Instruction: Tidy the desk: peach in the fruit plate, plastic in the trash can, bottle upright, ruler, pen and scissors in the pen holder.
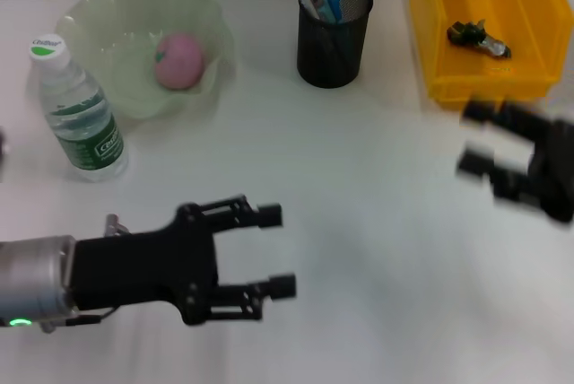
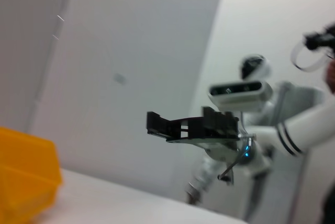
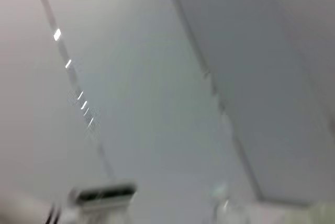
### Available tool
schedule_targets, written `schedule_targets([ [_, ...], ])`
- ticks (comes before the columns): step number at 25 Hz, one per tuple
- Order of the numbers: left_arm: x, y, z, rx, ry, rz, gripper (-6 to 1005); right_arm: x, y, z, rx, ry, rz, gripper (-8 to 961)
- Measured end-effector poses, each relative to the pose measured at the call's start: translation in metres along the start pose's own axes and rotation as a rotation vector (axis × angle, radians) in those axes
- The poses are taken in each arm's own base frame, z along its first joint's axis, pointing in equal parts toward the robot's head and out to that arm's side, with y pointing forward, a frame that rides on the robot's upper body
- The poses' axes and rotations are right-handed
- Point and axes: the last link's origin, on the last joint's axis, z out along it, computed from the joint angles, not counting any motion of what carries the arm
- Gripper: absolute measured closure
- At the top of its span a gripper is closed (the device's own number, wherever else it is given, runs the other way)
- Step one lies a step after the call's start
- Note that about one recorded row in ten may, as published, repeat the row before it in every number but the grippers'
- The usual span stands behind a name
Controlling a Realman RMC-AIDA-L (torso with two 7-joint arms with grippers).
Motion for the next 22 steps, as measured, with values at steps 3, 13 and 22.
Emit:
schedule_targets([
  [3,-0.001,-0.001,0.007,-0.027,-0.033,0.009,199,0.01,0.005,-0.007,-0.04,0.111,0.004,188],
  [13,-0.004,-0.01,0.013,-0.009,-0.082,0.039,198,0.045,0.001,-0.003,-0.06,0.363,-0.077,189],
  [22,-0.007,-0.017,0.015,0.03,-0.115,0.047,199,0.045,-0.008,0.003,-0.052,0.4,-0.124,190],
])
